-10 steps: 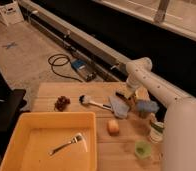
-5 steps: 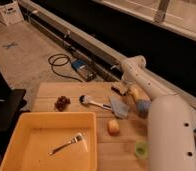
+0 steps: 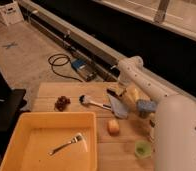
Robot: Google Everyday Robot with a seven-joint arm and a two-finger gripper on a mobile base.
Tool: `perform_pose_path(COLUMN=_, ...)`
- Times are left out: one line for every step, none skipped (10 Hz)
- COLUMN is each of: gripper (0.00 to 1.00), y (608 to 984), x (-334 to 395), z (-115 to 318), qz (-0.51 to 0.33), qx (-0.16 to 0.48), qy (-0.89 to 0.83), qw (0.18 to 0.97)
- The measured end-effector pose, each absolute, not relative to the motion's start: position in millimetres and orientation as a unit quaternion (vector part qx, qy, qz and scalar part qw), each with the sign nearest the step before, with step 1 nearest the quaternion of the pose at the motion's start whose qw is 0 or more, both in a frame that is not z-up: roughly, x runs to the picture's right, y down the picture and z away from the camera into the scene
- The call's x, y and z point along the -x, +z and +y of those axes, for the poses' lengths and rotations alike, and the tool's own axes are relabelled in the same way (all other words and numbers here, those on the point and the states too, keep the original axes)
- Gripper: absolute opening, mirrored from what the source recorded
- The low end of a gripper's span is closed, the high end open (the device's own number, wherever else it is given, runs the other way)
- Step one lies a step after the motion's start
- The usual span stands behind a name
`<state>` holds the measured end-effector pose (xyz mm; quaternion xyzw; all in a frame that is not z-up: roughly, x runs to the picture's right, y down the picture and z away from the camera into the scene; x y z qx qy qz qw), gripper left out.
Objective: Wipe table surface with eraser
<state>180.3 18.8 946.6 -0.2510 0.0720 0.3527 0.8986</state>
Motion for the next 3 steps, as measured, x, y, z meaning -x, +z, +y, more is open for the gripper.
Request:
perform_pose_path(gripper=0.00, y=942.8, x=-181.3, z=21.2, qz=0.077, qx=0.253, qy=0.352, qw=0.898)
perform_pose_path(gripper=0.04, y=942.2, x=-192.2, z=22.4, qz=0.089, qx=0.257, qy=0.360, qw=0.893)
perform_pose_path(gripper=0.04, y=942.8, x=-205.3, z=26.1, qz=0.100, qx=0.260, qy=0.367, qw=0.888)
